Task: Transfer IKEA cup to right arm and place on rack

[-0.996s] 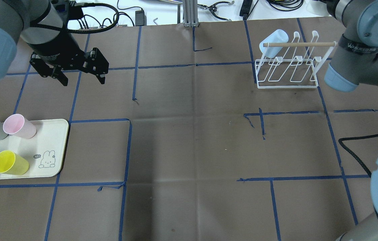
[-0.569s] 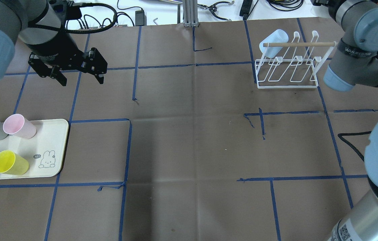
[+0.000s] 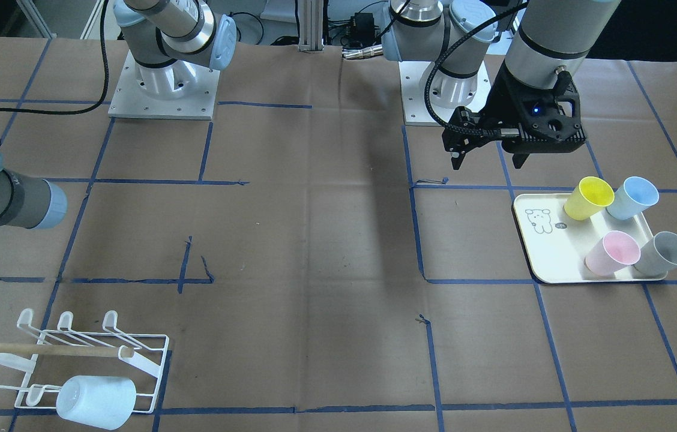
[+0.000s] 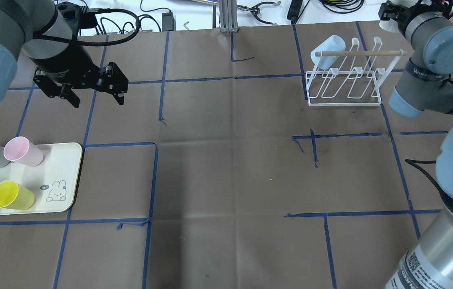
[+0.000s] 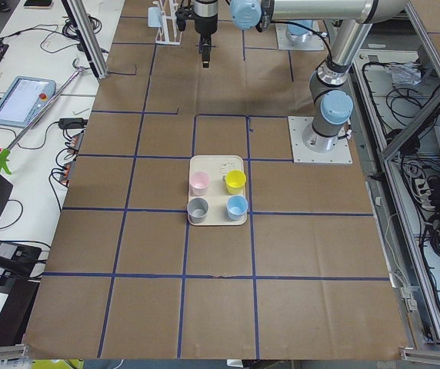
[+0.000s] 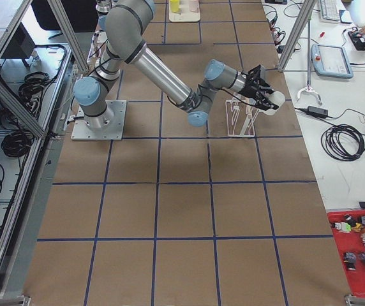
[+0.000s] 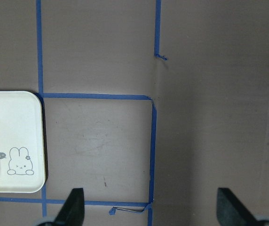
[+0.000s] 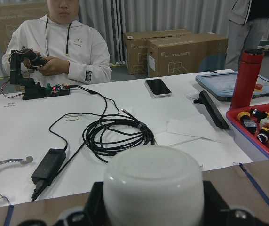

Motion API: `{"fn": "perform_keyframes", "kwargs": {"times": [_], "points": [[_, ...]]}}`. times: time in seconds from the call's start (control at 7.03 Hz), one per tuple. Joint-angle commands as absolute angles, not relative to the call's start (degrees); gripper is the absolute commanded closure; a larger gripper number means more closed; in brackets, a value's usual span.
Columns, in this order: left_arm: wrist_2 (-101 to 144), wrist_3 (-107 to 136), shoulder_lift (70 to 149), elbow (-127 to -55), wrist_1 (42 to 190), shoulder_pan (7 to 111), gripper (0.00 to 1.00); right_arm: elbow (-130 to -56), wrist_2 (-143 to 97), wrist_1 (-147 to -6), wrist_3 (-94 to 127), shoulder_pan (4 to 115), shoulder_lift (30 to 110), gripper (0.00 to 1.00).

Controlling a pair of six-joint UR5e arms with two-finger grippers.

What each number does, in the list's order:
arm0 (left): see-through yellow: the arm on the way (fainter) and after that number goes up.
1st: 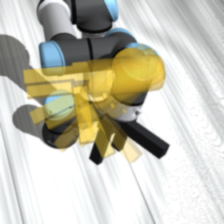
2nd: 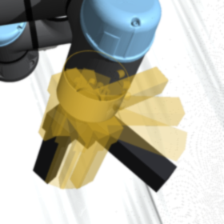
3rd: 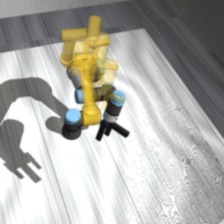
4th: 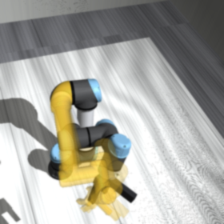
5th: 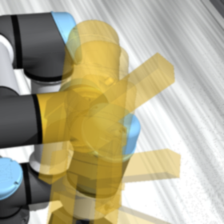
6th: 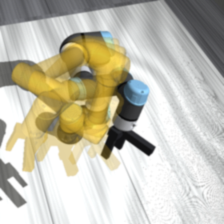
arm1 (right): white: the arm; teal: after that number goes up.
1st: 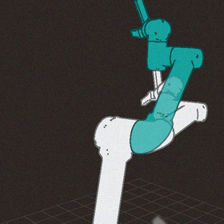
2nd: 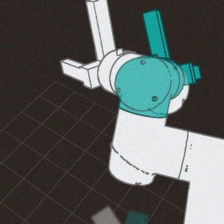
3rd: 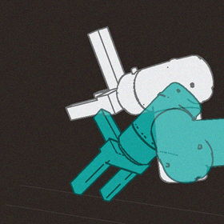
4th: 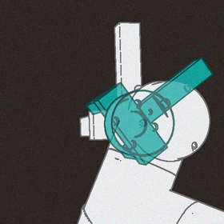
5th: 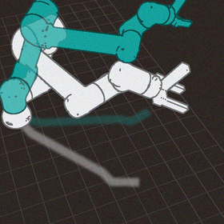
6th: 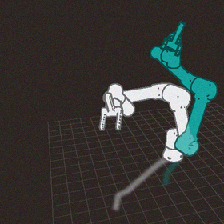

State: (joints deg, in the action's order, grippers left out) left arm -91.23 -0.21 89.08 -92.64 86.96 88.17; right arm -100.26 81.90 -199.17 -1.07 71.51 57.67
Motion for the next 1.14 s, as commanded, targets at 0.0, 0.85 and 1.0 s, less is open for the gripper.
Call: {"fn": "perform_keyframes", "kwargs": {"times": [0.0,0.85,1.0], "points": [[-91.2,-0.2,88.9,-92.8,86.9,88.2,0.01,-102.2,82.3,-201.3,-0.8,71.7,57.3,0.91],[-91.2,-0.2,88.9,-92.8,86.9,88.2,0.01,-104.1,82.5,-203.1,-0.7,73.0,55.2,0.83],[-91.2,-0.2,88.9,-92.8,86.9,88.2,0.01,-104.1,82.6,-203.1,-1.4,73.0,55.4,0.57]]}}
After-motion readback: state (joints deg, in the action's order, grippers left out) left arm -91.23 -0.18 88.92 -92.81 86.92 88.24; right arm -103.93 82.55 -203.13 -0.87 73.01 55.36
